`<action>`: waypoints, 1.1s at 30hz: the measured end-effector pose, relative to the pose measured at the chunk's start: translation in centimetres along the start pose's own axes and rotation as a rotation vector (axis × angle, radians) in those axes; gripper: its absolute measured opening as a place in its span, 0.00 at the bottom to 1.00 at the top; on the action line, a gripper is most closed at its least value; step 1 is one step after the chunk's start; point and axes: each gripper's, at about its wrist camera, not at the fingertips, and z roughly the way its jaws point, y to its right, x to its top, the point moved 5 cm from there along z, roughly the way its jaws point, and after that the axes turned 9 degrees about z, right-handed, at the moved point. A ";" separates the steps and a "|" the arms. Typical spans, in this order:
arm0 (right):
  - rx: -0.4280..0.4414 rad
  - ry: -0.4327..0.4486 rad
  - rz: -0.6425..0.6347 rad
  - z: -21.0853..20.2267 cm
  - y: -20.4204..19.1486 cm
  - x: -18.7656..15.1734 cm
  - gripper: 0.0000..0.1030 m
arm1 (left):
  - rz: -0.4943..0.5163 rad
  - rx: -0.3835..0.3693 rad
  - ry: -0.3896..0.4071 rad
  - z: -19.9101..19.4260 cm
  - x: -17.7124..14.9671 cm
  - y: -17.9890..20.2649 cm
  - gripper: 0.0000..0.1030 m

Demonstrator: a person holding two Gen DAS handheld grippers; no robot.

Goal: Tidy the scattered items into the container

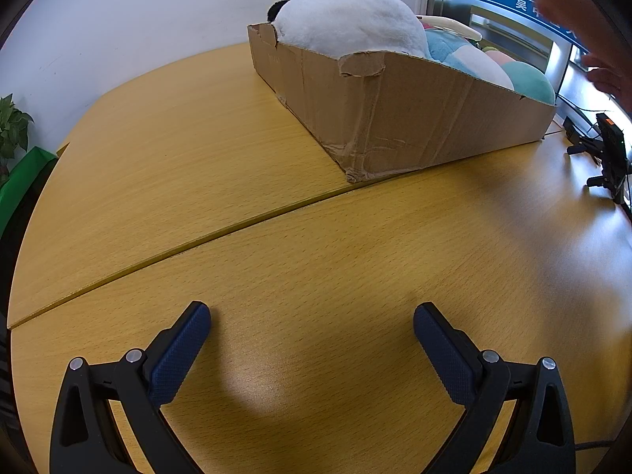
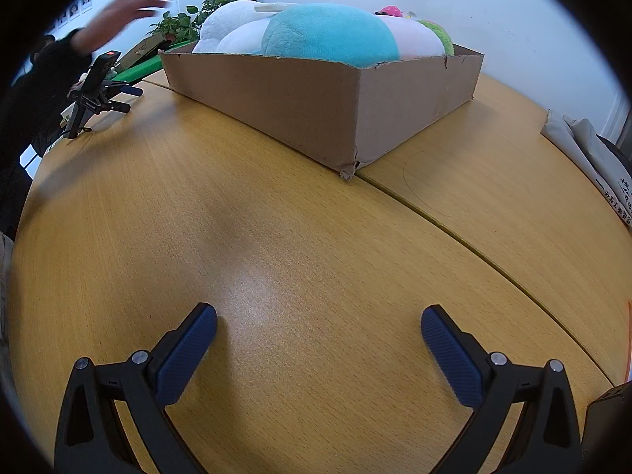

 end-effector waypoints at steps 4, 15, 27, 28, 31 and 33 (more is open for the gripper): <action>0.000 0.000 0.000 0.0 0.0 0.0 1.00 | 0.000 0.000 0.000 0.0 0.0 0.0 1.00; -0.001 0.000 -0.001 0.1 -0.1 0.1 1.00 | -0.001 0.000 -0.001 -0.1 0.0 -0.1 1.00; -0.002 0.000 -0.001 0.1 0.0 0.1 1.00 | -0.001 -0.001 -0.001 -0.1 0.1 -0.3 1.00; -0.002 0.000 -0.001 0.1 0.0 0.1 1.00 | -0.001 -0.001 -0.001 -0.1 0.1 -0.4 1.00; -0.002 0.000 -0.001 0.2 0.0 0.1 1.00 | -0.001 -0.001 -0.001 -0.1 0.2 -0.5 1.00; -0.003 0.000 -0.001 0.1 -0.2 -0.1 1.00 | -0.001 -0.001 -0.001 -0.1 0.3 -0.5 1.00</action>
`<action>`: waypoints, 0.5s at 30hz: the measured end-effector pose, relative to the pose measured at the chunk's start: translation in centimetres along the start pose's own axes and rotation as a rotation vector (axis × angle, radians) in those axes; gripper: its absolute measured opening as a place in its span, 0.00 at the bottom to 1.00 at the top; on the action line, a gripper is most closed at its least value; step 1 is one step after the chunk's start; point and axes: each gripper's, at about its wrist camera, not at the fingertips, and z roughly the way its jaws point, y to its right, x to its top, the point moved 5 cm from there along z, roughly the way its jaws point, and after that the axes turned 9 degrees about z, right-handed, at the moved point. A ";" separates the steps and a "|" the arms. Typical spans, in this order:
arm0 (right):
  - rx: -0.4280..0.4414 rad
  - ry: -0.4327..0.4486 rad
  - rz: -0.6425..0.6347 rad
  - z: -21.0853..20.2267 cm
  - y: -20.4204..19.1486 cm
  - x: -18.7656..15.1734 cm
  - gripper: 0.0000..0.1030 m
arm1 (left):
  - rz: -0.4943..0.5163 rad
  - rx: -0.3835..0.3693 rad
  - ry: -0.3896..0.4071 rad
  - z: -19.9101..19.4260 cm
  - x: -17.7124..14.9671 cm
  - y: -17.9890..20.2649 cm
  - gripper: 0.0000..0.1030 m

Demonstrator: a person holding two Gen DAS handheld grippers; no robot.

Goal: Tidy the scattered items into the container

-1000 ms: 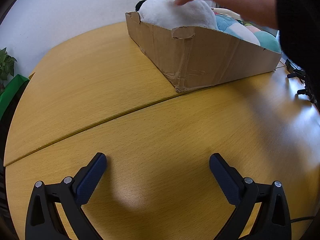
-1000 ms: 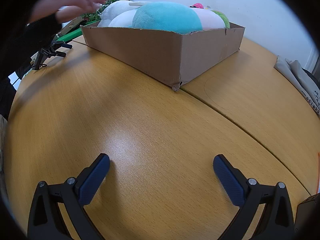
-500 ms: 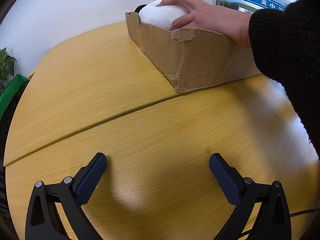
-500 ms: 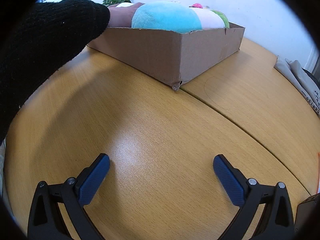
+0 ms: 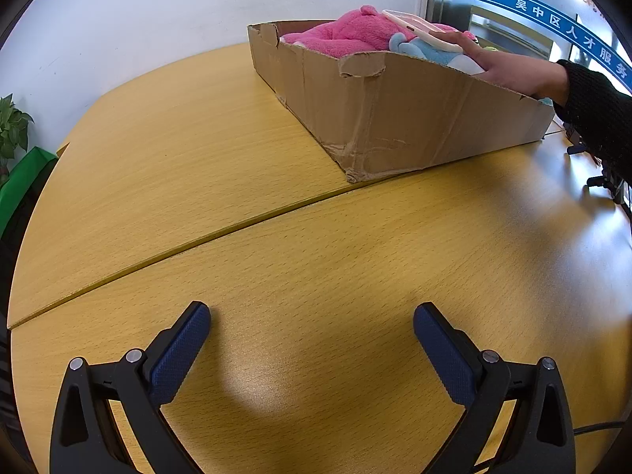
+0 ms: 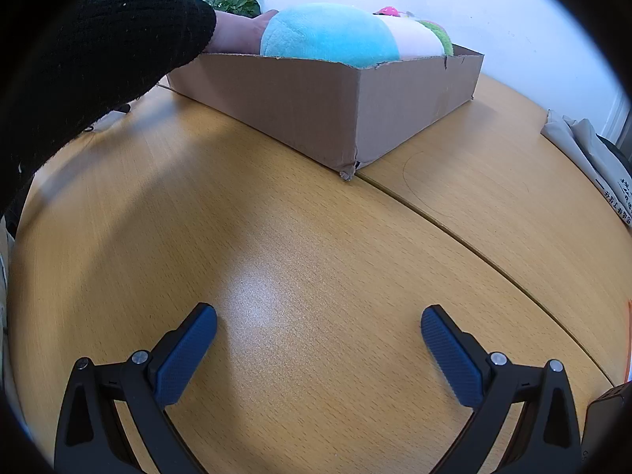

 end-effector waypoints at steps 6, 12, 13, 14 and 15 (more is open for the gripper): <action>0.000 0.000 0.000 0.0 0.0 -0.1 1.00 | 0.000 0.000 0.000 -0.1 0.2 -0.3 1.00; 0.000 0.000 0.000 -0.1 -0.1 -0.2 1.00 | 0.000 0.000 -0.001 0.2 0.1 0.1 1.00; 0.000 0.000 0.000 -0.1 -0.1 -0.2 1.00 | 0.000 0.000 -0.001 0.2 0.0 0.1 1.00; 0.000 0.000 -0.001 -0.1 -0.1 -0.2 1.00 | 0.000 0.000 -0.001 0.2 0.0 0.1 1.00; 0.000 0.000 -0.001 -0.1 -0.2 -0.2 1.00 | 0.000 0.000 -0.001 0.2 0.1 0.1 1.00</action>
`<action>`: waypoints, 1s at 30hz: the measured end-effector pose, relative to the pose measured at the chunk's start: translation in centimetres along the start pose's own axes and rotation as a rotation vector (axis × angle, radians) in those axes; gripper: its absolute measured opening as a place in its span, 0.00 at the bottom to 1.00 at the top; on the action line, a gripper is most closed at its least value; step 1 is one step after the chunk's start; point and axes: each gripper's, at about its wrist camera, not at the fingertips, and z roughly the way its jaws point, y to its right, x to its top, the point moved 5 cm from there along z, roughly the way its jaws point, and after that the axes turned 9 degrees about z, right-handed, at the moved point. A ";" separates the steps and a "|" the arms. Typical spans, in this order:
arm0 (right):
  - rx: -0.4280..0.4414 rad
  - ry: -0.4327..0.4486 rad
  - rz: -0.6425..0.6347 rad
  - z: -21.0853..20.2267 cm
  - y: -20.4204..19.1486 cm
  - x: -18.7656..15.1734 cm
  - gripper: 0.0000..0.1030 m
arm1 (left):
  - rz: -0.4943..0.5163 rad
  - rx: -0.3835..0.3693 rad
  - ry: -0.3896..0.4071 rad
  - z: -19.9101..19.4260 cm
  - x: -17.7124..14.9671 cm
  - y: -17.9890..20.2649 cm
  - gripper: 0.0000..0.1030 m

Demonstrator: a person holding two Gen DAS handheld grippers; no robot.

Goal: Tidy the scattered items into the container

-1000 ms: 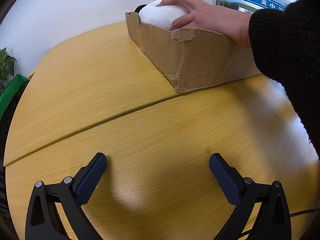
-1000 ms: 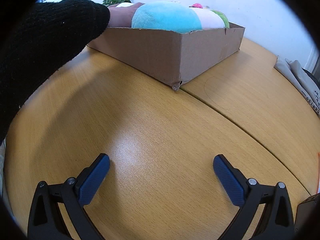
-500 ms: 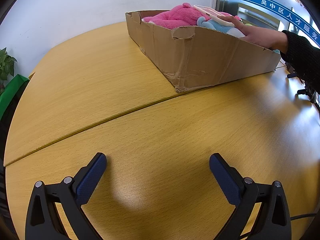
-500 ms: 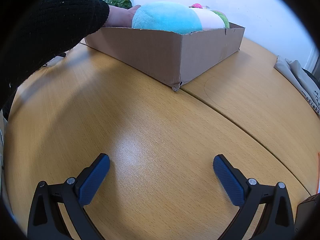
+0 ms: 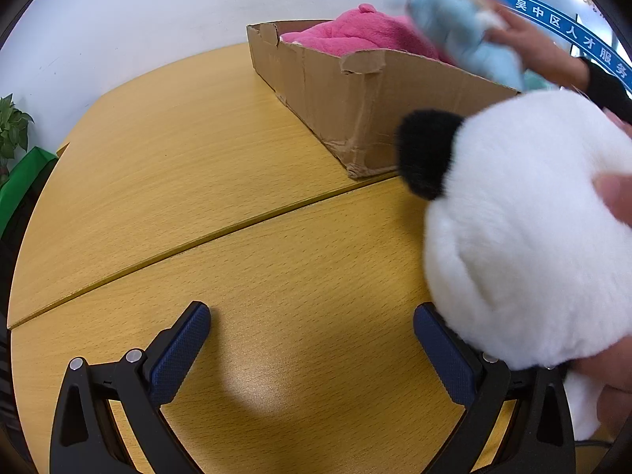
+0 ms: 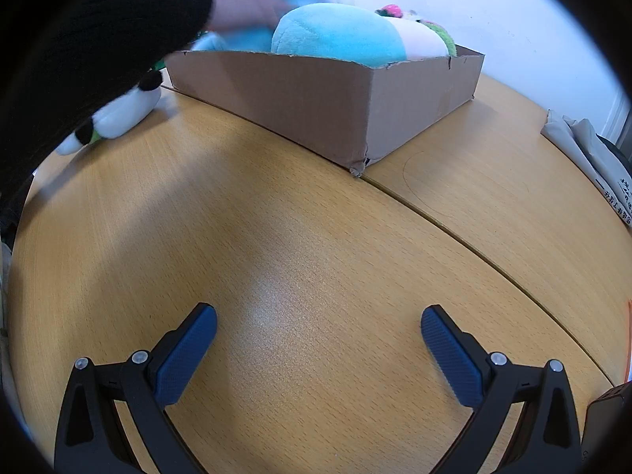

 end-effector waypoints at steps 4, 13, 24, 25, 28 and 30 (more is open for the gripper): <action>0.000 0.000 0.000 0.0 0.0 -0.3 1.00 | -0.014 0.011 -0.001 0.1 0.2 -0.3 1.00; 0.000 0.000 -0.001 -0.2 -0.2 -0.1 1.00 | -0.052 0.036 -0.005 0.4 0.4 -1.3 1.00; -0.001 -0.001 -0.001 -0.3 -0.6 -0.3 1.00 | -0.053 0.035 -0.004 0.7 0.9 -1.6 1.00; -0.001 -0.001 -0.001 -0.3 -0.6 -0.2 1.00 | -0.052 0.035 -0.004 0.6 0.8 -1.5 1.00; -0.001 -0.001 -0.001 -0.2 -0.5 -0.2 1.00 | -0.052 0.036 -0.004 0.2 0.5 -1.1 1.00; 0.000 -0.001 -0.001 -0.2 -0.5 -0.2 1.00 | -0.052 0.036 -0.003 0.1 0.3 -1.1 1.00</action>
